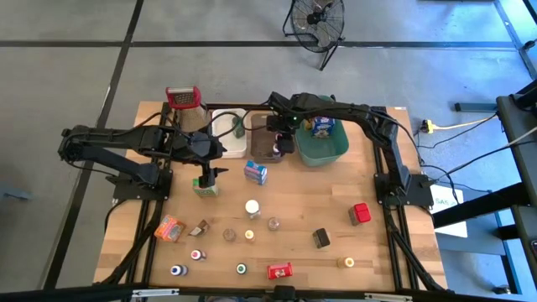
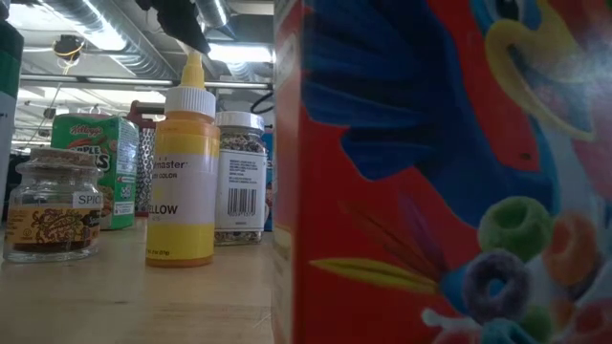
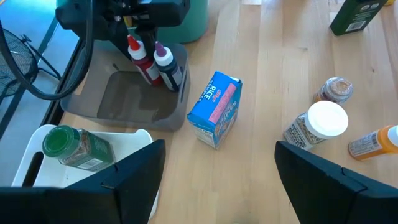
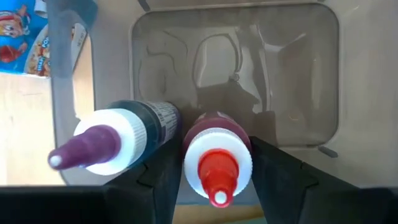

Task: Pick & Place Kitchen Items
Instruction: Put the red food coloring bottle into the middle black transparent bin

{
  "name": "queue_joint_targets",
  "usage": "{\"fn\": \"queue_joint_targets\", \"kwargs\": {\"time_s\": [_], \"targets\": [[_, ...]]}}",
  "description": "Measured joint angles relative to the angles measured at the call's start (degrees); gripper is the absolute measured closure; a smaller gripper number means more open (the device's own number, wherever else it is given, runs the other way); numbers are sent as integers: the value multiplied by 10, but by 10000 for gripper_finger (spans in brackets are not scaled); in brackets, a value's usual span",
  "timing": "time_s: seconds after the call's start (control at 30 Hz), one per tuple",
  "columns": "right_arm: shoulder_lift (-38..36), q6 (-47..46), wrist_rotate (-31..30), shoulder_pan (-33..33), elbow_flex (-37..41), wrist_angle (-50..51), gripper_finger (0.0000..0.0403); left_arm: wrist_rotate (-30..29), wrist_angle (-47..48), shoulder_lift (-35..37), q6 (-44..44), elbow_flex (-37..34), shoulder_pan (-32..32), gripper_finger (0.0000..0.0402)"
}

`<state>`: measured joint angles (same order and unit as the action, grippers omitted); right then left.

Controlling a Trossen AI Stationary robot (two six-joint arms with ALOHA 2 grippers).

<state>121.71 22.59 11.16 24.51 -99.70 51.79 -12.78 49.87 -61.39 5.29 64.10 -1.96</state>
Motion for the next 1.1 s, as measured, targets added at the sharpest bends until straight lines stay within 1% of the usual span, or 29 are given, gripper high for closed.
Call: {"fn": "queue_joint_targets", "kwargs": {"time_s": [0.1, 0.23, 0.33, 0.43, 0.67, 0.77, 1.1], "targets": [[0, 0, -2, 0, 6, -10, 223, 0, 0, 0, 0, 0, 0, 103], [0, -2, -23, 0, 6, -12, 222, 0, 0, 0, 0, 0, 0, 103], [0, 4, -23, -1, 6, -8, 216, 0, 0, 0, 0, 0, 0, 103], [0, 5, -23, -3, 6, -8, 203, 0, 0, 0, 0, 0, 0, 103], [0, 3, -23, -7, 6, -9, 160, 0, -1, 0, 0, 0, 0, 103], [1, 3, -24, -7, 6, -8, 150, 0, -1, 0, 0, 0, 0, 103], [1, 8, -24, -7, 6, -8, 146, 0, -1, 0, 0, 0, 0, 103]]}}
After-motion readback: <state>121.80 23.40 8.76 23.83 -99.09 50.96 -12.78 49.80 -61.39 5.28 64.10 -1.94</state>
